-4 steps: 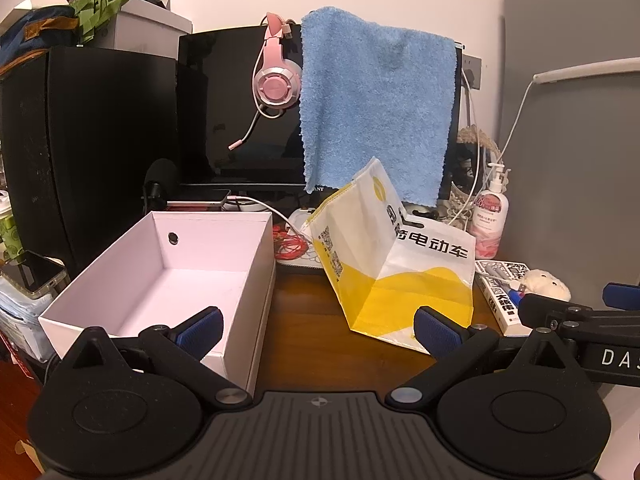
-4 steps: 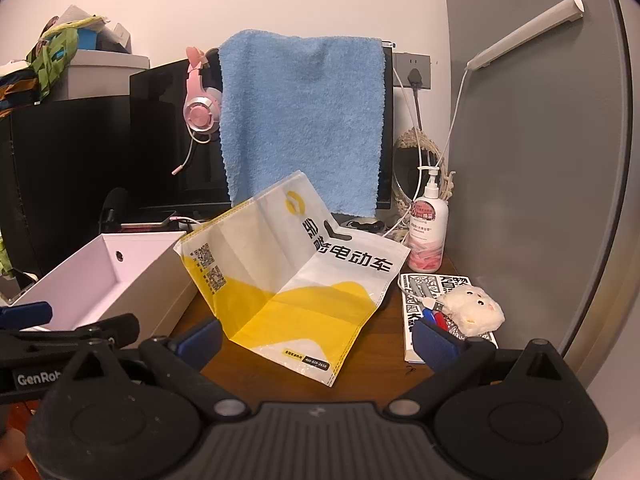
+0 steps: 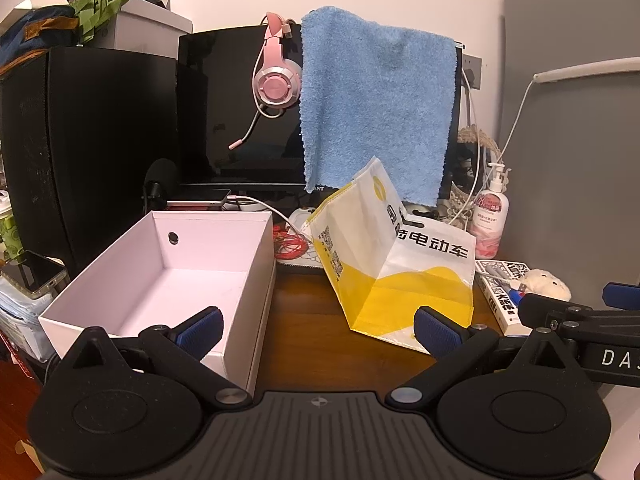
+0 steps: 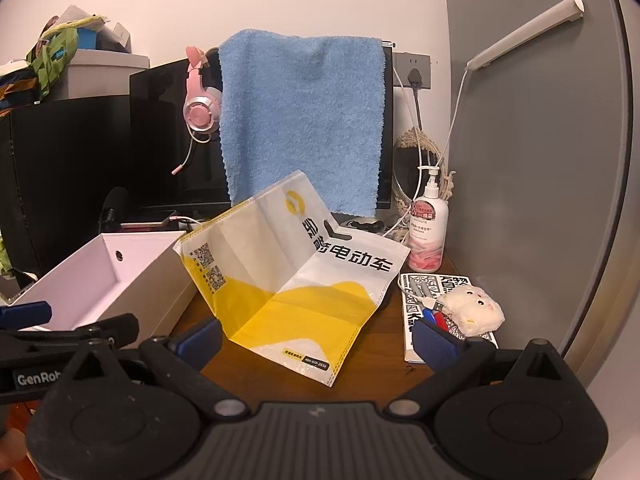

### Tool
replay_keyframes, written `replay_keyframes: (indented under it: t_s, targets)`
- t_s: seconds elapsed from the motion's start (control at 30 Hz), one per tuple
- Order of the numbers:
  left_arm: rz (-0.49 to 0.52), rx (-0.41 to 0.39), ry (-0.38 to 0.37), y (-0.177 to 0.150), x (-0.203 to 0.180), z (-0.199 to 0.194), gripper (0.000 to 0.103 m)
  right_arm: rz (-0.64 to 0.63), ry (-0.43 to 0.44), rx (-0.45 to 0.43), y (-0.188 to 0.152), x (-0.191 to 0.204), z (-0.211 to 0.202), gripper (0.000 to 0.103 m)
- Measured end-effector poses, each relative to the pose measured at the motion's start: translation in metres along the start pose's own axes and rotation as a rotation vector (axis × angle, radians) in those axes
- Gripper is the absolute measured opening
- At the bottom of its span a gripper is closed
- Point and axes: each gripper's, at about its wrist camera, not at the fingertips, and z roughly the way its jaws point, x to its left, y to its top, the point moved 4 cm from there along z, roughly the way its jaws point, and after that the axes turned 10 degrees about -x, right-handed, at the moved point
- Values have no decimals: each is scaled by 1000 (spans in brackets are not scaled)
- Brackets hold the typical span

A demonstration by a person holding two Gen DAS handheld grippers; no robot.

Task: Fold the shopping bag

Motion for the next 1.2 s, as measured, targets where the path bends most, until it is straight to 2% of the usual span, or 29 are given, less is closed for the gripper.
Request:
replay_keyframes:
  t_s: [1.2]
  targets:
    - [-7, 0, 4, -6, 3, 3, 103, -7, 8, 11, -2, 2, 1, 102]
